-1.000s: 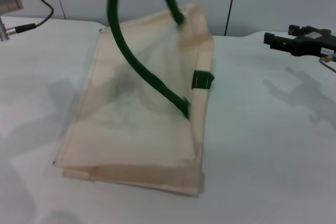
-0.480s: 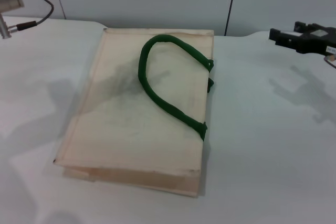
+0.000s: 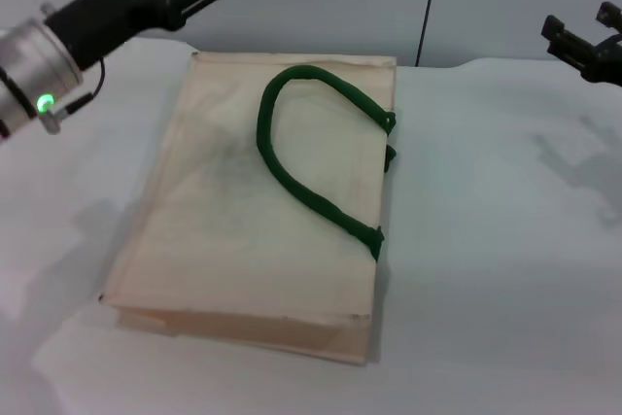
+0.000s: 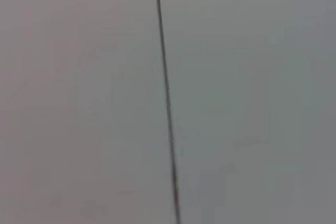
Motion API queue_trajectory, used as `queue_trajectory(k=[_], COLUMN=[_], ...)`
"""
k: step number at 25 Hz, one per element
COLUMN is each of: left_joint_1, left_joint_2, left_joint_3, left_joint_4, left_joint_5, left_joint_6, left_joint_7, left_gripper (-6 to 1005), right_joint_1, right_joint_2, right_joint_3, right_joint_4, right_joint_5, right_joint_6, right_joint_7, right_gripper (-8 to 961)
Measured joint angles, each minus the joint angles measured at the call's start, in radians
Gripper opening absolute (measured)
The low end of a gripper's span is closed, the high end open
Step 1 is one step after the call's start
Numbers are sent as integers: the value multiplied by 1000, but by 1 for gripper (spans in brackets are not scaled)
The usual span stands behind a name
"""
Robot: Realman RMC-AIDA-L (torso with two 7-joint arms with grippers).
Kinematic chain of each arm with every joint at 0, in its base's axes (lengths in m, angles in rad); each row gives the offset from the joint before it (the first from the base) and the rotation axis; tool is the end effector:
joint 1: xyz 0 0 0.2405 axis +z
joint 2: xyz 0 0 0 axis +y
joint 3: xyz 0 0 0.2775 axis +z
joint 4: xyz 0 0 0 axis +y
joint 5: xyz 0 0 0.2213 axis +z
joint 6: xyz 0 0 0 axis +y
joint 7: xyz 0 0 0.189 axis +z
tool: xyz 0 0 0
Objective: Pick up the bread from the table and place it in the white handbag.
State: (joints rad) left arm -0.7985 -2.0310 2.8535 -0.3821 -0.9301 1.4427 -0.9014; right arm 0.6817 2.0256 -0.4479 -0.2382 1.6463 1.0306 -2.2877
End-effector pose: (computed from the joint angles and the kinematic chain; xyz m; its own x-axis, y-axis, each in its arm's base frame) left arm -0.2458 0.4639 0.0251 0.6561 -0.0683 0.7516 0.5514 -0.6367 -0.5391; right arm 0.2948 0.4754 -0.0085 0.6888 -0.1132 -0.7160 -0.6737 -0.4647 -0.5746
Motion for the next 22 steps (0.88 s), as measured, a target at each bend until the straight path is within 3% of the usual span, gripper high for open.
queue_trajectory(k=[4,10,15,22], left_joint_1=[53,95,121,121], left_joint_2=[3,-1,-1,1], left_joint_3=[-2,-2,1,4], left_joint_4=[142,242,325,327], left_joint_5=[-140,-289,-356,-353], left_joint_6=[-28,-36,-39,-39], left_joint_7=[156,217,315,309], left_gripper=[740,740,740,740], right_joint_1=[-21,-38,-50,-59], right_joint_2=[3,8,7,7], right_joint_3=[0,0,0,5], right_joint_4=[80,201,230,243], right_joint_5=[184,442,497,498], right_joint_6=[10,102,118,149], right_joint_7=[-200,-433,-445,-444], right_gripper=[881,881,882,882])
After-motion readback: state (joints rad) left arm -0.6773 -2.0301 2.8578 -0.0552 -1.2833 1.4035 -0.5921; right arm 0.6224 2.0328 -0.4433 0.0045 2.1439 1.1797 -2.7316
